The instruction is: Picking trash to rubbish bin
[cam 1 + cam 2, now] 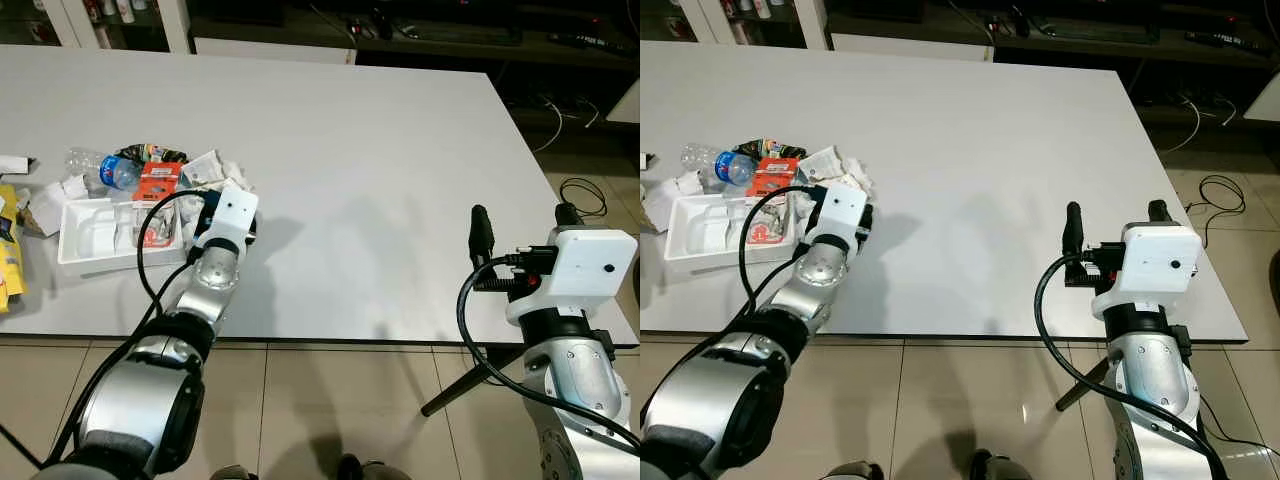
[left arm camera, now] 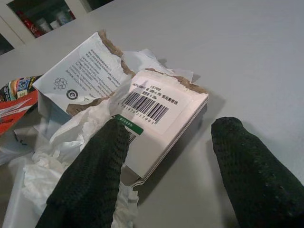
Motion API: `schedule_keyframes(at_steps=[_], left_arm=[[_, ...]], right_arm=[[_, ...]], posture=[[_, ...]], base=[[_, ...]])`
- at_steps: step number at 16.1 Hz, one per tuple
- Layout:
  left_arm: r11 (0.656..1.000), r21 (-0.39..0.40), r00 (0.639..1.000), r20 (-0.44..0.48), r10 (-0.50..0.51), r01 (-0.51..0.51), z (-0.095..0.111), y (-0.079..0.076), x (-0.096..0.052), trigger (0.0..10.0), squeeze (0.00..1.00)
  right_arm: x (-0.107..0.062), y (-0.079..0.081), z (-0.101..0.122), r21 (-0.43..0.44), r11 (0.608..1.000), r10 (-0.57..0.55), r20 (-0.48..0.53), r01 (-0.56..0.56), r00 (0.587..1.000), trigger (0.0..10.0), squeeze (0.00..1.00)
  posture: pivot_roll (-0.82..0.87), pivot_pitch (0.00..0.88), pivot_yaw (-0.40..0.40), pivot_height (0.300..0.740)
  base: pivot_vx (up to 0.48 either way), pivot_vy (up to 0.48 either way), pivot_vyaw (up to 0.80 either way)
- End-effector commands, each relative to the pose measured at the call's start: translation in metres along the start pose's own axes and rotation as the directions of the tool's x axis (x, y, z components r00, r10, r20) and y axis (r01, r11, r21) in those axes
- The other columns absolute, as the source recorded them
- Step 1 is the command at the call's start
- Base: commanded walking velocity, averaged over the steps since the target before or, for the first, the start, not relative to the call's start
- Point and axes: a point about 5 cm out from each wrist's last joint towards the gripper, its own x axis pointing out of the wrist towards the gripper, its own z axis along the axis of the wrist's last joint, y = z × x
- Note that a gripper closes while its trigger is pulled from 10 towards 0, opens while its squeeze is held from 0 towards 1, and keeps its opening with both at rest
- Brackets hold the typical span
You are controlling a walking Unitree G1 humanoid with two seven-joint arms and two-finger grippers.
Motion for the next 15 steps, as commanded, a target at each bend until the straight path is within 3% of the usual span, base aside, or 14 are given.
schedule_keyframes(at_steps=[1,8,12,13,15], left_arm=[[0.999,0.024,0.99,-0.135,-0.03,0.034,-0.034,-0.006,-0.011,0.0,0.0],[0.988,-0.019,0.984,-0.095,-0.152,0.151,-0.039,-0.035,-0.023,0.0,0.0],[0.975,-0.028,0.975,0.046,-0.217,0.218,-0.03,-0.042,-0.032,0.0,0.0],[0.975,-0.028,0.975,0.046,-0.217,0.218,-0.03,-0.042,-0.032,0.0,0.0],[0.986,0.001,0.969,0.188,-0.162,0.165,-0.012,-0.031,-0.035,0.0,0.0]], right_arm=[[-0.001,-0.003,0.0,-0.005,1.0,-0.013,-0.006,0.013,1.0,10.0,0.0],[0.001,-0.004,0.0,-0.015,1.0,-0.017,0.001,0.017,1.0,10.0,0.0],[0.004,-0.004,0.0,-0.019,1.0,-0.013,0.008,0.013,1.0,10.0,0.0],[0.004,-0.004,0.0,-0.019,1.0,-0.013,0.008,0.013,1.0,10.0,0.0],[0.006,-0.004,-0.001,-0.024,1.0,-0.005,0.012,0.005,1.0,10.0,0.0]], posture=[[0.07,0.146,-0.058,0.74],[0.08,0.139,-0.055,0.74],[0.1,0.135,-0.061,0.74],[0.1,0.135,-0.061,0.74],[0.11,0.13,-0.066,0.74]], base=[[0.0,0.0,0.0],[0.0,0.0,0.0],[0.0,0.0,0.0],[0.0,0.0,0.0],[0.0,0.0,0.0]])
